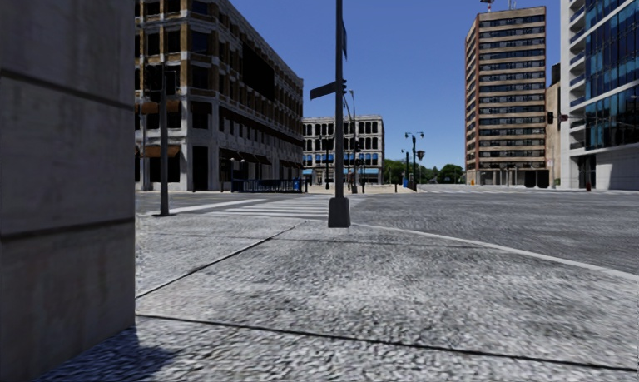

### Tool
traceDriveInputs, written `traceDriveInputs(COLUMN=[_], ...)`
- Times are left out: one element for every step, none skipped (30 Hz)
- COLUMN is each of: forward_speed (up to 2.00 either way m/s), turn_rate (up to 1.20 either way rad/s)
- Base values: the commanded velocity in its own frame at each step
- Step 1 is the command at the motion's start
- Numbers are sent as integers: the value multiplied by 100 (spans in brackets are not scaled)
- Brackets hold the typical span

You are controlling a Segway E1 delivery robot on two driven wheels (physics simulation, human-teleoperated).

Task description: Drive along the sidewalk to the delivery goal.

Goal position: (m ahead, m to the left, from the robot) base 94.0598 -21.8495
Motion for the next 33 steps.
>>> traceDriveInputs(forward_speed=[200, 200, 200, 200, 200, 200, 200, 200, 200, 200, 200, 200, 200, 200, 200, 200, 200, 200, 200, 200, 200, 200, 200, 200, 200, 200, 200, 200, 200, 200, 200, 200, 200], turn_rate=[0, 0, 0, 0, 3, 3, 8, 15, 22, 28, 28, 36, 46, 50, 50, 52, 54, 55, 55, 55, 55, 55, 55, 55, 55, 55, 55, 55, 55, 55, 55, 55, 55])
